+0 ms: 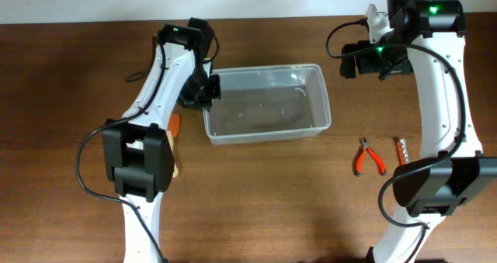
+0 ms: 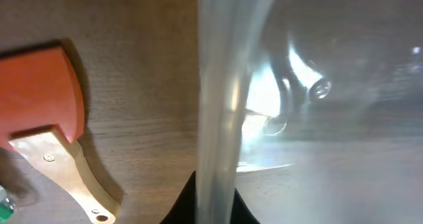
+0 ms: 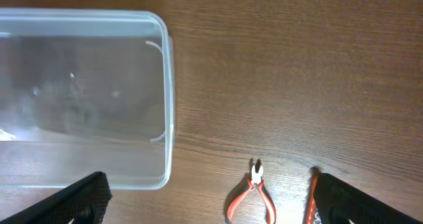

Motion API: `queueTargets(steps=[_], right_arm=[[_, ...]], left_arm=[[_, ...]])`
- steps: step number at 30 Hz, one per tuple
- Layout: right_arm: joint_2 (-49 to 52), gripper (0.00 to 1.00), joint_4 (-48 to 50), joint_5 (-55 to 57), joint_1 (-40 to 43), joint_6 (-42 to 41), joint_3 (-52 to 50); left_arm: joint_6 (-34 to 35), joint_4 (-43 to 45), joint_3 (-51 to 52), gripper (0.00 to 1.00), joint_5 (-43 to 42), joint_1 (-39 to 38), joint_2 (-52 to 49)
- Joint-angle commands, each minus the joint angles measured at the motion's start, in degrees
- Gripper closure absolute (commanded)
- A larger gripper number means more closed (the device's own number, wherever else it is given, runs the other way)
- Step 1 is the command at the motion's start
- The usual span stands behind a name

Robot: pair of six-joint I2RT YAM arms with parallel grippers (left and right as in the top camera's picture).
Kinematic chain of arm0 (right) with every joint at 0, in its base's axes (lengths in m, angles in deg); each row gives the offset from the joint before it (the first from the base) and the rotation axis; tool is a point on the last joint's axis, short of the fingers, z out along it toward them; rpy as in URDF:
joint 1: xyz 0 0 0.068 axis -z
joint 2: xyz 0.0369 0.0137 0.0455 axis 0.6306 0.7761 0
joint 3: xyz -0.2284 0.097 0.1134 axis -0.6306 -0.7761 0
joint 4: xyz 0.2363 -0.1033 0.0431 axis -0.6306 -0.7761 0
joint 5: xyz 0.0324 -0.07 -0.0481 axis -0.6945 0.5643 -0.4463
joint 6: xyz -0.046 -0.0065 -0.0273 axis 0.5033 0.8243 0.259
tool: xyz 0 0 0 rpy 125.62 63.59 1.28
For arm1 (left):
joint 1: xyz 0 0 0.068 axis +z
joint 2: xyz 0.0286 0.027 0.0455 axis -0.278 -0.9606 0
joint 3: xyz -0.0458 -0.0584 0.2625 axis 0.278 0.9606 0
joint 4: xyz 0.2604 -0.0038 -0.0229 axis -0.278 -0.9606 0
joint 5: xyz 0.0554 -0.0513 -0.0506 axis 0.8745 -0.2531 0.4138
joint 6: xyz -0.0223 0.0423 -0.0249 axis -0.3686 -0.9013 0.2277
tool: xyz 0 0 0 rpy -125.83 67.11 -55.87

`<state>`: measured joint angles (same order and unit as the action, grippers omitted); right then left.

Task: Pack container
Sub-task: 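Drag the clear box with the left gripper to the table center, straightening it, then release the box rim and lift the left gripper away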

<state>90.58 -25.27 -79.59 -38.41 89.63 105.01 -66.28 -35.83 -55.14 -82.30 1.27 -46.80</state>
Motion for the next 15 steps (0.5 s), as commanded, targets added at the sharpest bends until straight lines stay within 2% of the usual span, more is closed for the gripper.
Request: queueTargets(steps=[1, 8, 12, 15], right_arm=[[-0.5, 0.01, 0.2, 0.9, -0.2, 0.4, -0.3], [-0.5, 0.01, 0.2, 0.9, -0.2, 0.4, -0.3], [-0.5, 0.01, 0.2, 0.9, -0.2, 0.5, -0.3], [-0.5, 0.01, 0.2, 0.9, -0.2, 0.5, -0.3]], left_arm=[[-1.1, 1.0, 2.6, 0.95, 0.6, 0.1, 0.5], [-1.1, 2.5, 5.4, 0.94, 0.7, 0.1, 0.5], [-1.1, 2.6, 5.6, 0.87, 0.7, 0.1, 0.5], [-1.1, 3.0, 5.6, 0.76, 0.7, 0.1, 0.5]])
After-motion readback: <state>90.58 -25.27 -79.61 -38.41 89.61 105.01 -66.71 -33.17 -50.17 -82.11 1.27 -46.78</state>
